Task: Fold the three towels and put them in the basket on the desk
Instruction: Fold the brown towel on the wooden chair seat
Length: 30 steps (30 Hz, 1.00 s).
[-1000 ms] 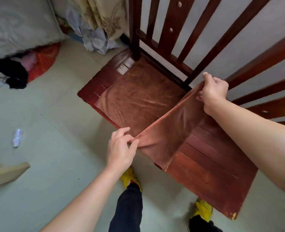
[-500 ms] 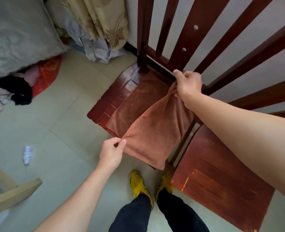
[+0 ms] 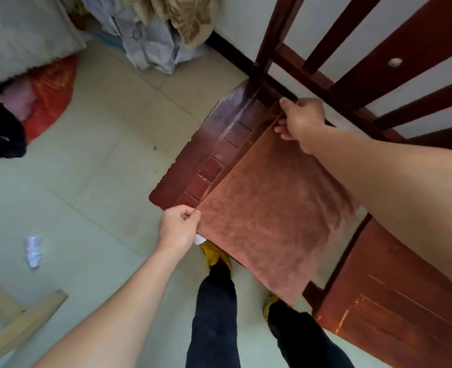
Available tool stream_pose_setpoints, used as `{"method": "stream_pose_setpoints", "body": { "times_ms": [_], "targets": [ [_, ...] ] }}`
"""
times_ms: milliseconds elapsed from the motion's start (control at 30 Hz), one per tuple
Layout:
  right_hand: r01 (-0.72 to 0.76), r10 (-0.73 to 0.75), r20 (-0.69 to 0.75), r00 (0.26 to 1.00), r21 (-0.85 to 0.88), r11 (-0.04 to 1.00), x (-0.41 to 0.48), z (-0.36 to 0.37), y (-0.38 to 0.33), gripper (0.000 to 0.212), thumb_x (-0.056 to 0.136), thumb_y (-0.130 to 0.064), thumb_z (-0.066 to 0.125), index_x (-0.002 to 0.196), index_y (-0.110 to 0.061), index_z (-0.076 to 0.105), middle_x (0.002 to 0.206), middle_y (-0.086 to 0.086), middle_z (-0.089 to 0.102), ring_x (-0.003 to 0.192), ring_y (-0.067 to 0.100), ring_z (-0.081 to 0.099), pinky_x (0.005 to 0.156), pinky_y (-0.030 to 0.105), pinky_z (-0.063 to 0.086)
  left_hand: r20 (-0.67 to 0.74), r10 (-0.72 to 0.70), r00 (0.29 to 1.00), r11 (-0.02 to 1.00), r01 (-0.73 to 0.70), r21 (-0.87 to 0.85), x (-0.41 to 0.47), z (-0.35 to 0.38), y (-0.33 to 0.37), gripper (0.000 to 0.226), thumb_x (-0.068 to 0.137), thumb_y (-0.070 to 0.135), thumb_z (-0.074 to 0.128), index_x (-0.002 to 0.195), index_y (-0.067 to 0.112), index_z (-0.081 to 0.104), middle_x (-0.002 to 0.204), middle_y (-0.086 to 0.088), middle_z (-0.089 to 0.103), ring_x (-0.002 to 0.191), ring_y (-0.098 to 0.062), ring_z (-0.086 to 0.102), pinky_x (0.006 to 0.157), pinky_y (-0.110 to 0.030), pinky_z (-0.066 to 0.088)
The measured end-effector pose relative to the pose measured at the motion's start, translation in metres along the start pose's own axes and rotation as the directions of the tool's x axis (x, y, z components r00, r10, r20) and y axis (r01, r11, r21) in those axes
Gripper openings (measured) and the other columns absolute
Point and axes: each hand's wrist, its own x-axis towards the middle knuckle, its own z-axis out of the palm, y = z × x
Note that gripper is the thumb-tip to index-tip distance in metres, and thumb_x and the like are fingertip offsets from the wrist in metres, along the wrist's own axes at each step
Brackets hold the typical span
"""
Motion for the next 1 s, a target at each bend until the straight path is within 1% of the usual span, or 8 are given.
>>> {"method": "stream_pose_setpoints", "body": {
  "times_ms": [267,367,500,600,667,767,833,1000],
  "targets": [
    [-0.041,0.039,-0.026,0.999,-0.092,0.995,0.026,0.02,0.003,0.033,0.096,-0.041,0.054,0.109,-0.011,0.063,0.084,0.008,0.069,0.06,0.016,0.065,0.049,0.025,0.052,0.019,-0.053,0.998,0.995,0.051,0.08,0.017,-0.003,0.008,0.021,0.083,0.015,0.066,0.064,0.009,0.067,0.059,-0.003,0.065,0.059,-0.019,0.058,0.061,-0.027,0.045],
    [0.0,0.011,0.053,0.999,-0.206,0.979,0.027,0.017,0.001,0.027,0.092,-0.045,0.059,0.091,-0.019,0.063,0.082,0.004,0.067,0.067,0.017,0.066,0.058,0.03,0.055,-0.009,-0.065,0.998,0.986,0.066,0.152,0.02,-0.001,0.013,0.018,0.079,0.017,0.07,0.062,0.012,0.065,0.062,-0.001,0.067,0.069,-0.022,0.064,0.063,-0.027,0.048],
    [-0.038,0.052,0.185,0.981,-0.079,0.996,0.016,-0.004,-0.004,0.017,0.092,-0.037,0.063,0.101,-0.024,0.066,0.091,-0.002,0.067,0.078,0.012,0.066,0.06,0.026,0.051,-0.034,-0.059,0.998,0.925,0.067,0.375,0.02,-0.002,0.026,0.017,0.078,0.027,0.07,0.071,0.016,0.059,0.071,0.0,0.065,0.074,-0.026,0.06,0.063,-0.03,0.046],
    [-0.086,0.087,-0.038,0.995,0.048,0.995,0.007,-0.029,0.016,0.011,0.094,-0.03,0.059,0.093,-0.023,0.067,0.084,-0.002,0.069,0.069,0.011,0.066,0.056,0.025,0.05,0.014,0.051,0.999,0.804,-0.049,0.592,0.014,-0.006,0.037,0.018,0.082,0.027,0.066,0.098,0.025,0.057,0.096,-0.002,0.065,0.093,-0.027,0.06,0.07,-0.031,0.042],
    [-0.119,0.122,-0.19,0.974,0.029,0.993,-0.004,-0.051,0.044,0.013,0.093,-0.028,0.057,0.089,-0.021,0.067,0.08,-0.001,0.07,0.07,0.015,0.068,0.064,0.03,0.056,0.066,0.163,0.984,0.731,-0.166,0.662,0.012,-0.005,0.047,0.028,0.084,0.023,0.063,0.111,0.022,0.055,0.109,-0.003,0.058,0.103,-0.026,0.056,0.074,-0.035,0.043],
    [-0.197,0.128,-0.353,0.927,-0.167,0.966,-0.029,-0.087,0.096,0.019,0.09,-0.031,0.058,0.102,-0.024,0.07,0.102,-0.001,0.071,0.097,0.021,0.065,0.088,0.033,0.051,0.156,0.354,0.922,0.689,-0.37,0.623,0.015,0.008,0.078,0.024,0.087,0.02,0.059,0.11,0.02,0.058,0.109,-0.004,0.053,0.107,-0.026,0.051,0.079,-0.04,0.044],
    [-0.276,0.16,-0.448,0.88,-0.208,0.938,-0.043,-0.109,0.127,0.03,0.089,-0.035,0.059,0.115,-0.022,0.066,0.116,0.004,0.067,0.109,0.027,0.061,0.093,0.035,0.047,0.229,0.475,0.849,0.625,-0.509,0.591,0.024,0.027,0.106,0.022,0.088,0.018,0.057,0.108,0.02,0.063,0.11,-0.005,0.052,0.107,-0.027,0.05,0.082,-0.041,0.044],
    [-0.354,0.28,-0.506,0.816,-0.054,0.934,-0.046,-0.138,0.17,0.039,0.091,-0.037,0.059,0.123,-0.015,0.063,0.123,0.008,0.066,0.114,0.029,0.06,0.098,0.034,0.045,0.553,0.631,0.543,0.138,-0.781,0.609,0.051,0.085,0.159,0.041,0.091,0.023,0.052,0.131,0.022,0.056,0.142,-0.009,0.041,0.126,-0.03,0.038,0.1,-0.045,0.036]
  ]
}}
